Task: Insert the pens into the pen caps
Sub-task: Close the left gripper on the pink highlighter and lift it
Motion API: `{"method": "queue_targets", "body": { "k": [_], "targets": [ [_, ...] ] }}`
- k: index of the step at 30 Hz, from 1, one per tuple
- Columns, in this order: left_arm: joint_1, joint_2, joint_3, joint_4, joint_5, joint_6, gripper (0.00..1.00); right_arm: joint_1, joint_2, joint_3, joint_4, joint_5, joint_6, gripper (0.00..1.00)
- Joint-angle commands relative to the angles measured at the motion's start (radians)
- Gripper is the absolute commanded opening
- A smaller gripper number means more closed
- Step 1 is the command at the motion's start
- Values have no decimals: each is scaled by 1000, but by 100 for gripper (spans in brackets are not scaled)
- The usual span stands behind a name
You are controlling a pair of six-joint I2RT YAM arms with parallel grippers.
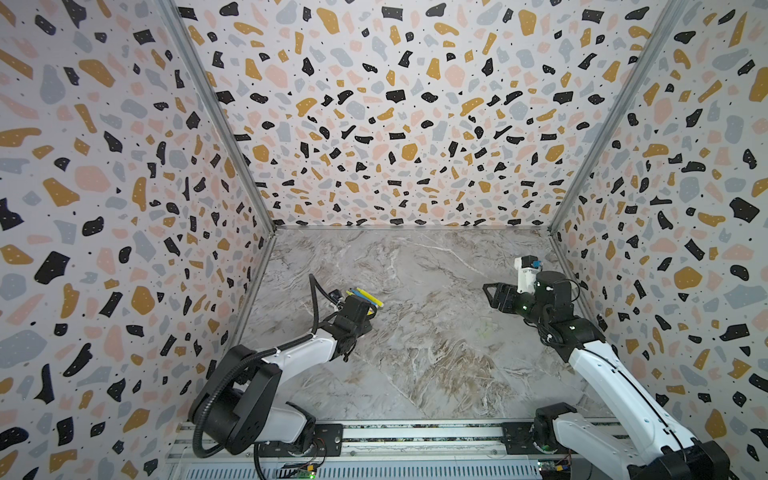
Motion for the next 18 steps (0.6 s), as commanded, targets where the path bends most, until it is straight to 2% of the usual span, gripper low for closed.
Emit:
{"method": "queue_targets", "body": {
  "k": [1,7,11,18],
  "targets": [
    [-26,-49,-14,-20,66,84,2,-2,-20,2,6,-50,-15,74],
    [-111,-133,-57,86,186,148,2,-2,12,-30,66,-181,-8,74],
    [-147,-176,-114,228,246,150,2,0,60,-55,126,-299,25,74],
    [-202,-207,-161,396,292,164,2,32,117,-130,243,-361,134,73]
  ]
}}
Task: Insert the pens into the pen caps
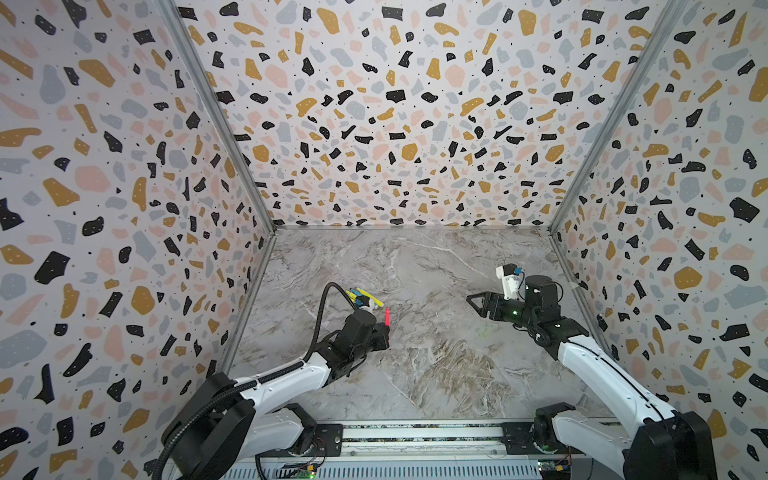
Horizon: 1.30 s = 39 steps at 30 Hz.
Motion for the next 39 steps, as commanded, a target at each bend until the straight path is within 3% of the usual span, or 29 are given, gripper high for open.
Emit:
{"method": "queue_targets", "body": {
  "k": [1,9,18,39],
  "targets": [
    [-34,-27,-20,172,41,22,2,31,19,-27,110,-88,76,73],
    [-128,-25,-24,247,-13,43,2,193,160,12,230,-124,143,72],
    [-195,-37,-25,294,-61,37,2,302,262,55,359,-141,221,66],
    [-251,-17,-16,333,-83,32,2,403,350,81,453,-119,276,51]
  ]
}}
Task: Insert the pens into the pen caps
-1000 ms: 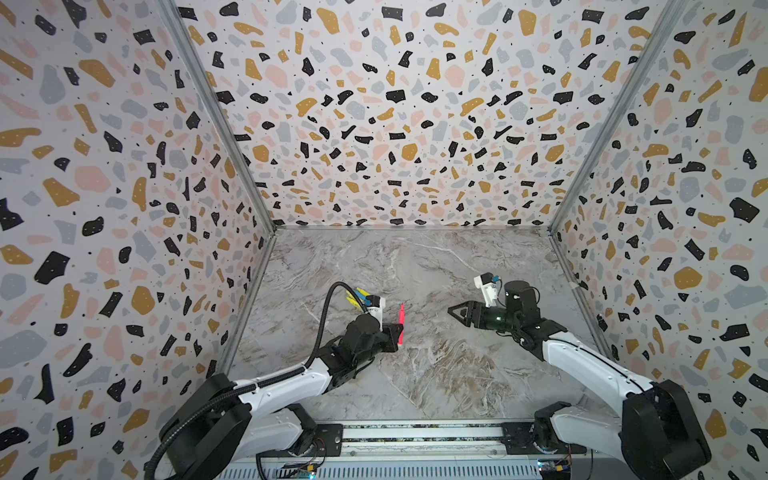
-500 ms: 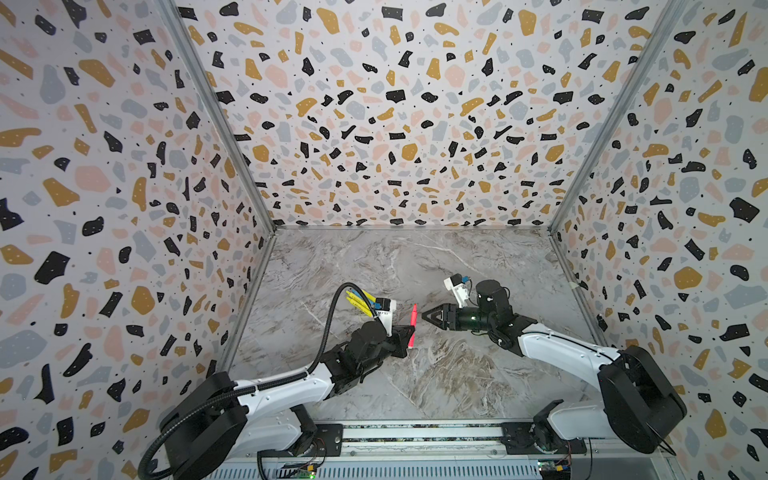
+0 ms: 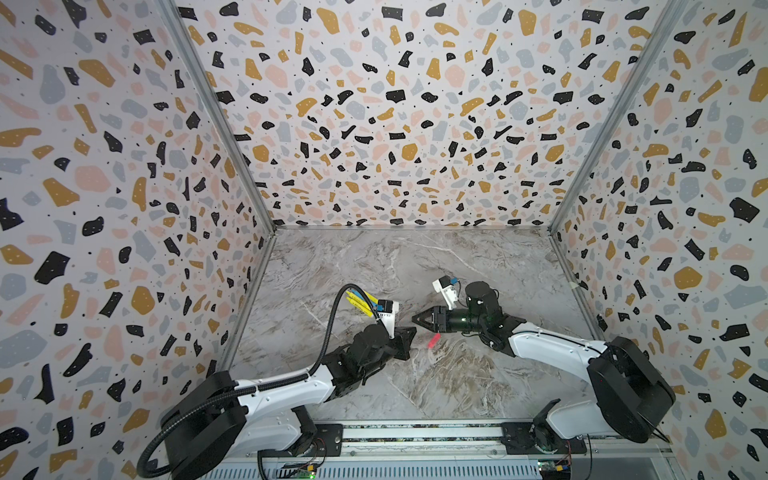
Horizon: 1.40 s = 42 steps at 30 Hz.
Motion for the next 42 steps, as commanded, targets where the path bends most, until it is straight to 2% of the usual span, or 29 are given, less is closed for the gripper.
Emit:
{"method": "queue_targets", "body": {
  "k": [1,4,6,10,12,15,18,20,25,28,34,42],
  "targets": [
    [-12,0,1,70,-9,4,2,6,0,33,23,8,9,49],
    [-14,1,4,64,-14,6,2,6,-7,33,8,34,8,43],
    [-14,-2,3,51,-24,8,2,-1,-32,48,-73,79,-49,47],
    [-14,-24,-3,21,-58,2,5,-128,-122,137,-433,333,-210,54],
    [-14,-34,-17,27,-76,-10,13,-193,-167,164,-558,447,-240,58],
    [-14,-33,-18,30,-85,-12,24,-230,-254,130,-637,567,-225,62],
    [-15,-16,10,-1,-65,19,36,-245,-349,53,-690,611,-127,69],
    [-15,1,30,-37,-60,37,39,-245,-409,-1,-738,665,-30,67],
    [-17,22,39,-61,-49,45,40,-244,-429,-57,-895,696,110,56],
    [-18,21,35,-58,-51,45,40,-223,-418,-60,-999,761,176,56],
    [-19,22,33,-53,-55,41,40,-212,-451,-121,-1015,718,259,58],
    [-19,35,29,-50,-69,45,40,-172,-379,-151,-975,674,310,60]
  ]
}}
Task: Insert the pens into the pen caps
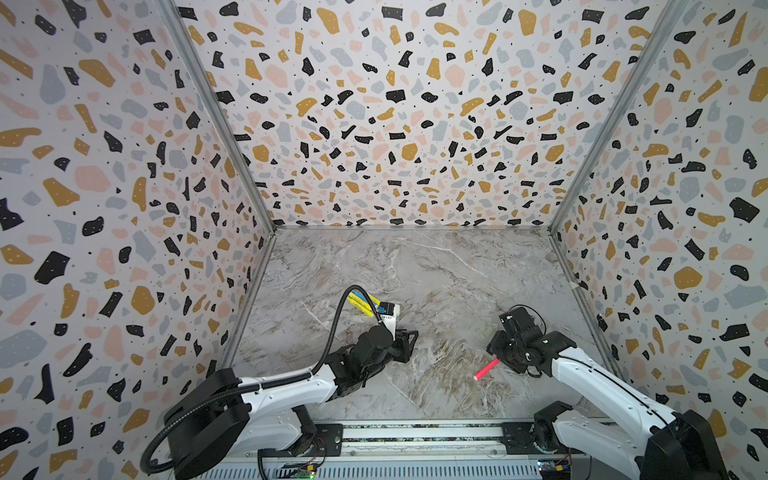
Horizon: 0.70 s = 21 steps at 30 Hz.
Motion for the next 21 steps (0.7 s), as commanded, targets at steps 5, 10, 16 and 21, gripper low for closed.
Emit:
{"method": "queue_targets", "body": {
  "k": [5,10,16,21],
  "targets": [
    [-4,10,22,9,-16,19,40,60,79,15,-29,13,89,58],
    [-4,1,18,-2,-30,22,40,69,95,12,-39,14,111,58],
    [-4,5,24,-8,-27,24,40,72,116,21,-39,27,102,52],
    [-4,8,25,-11,-30,26,40,77,176,30,-66,28,94,47]
  ]
}}
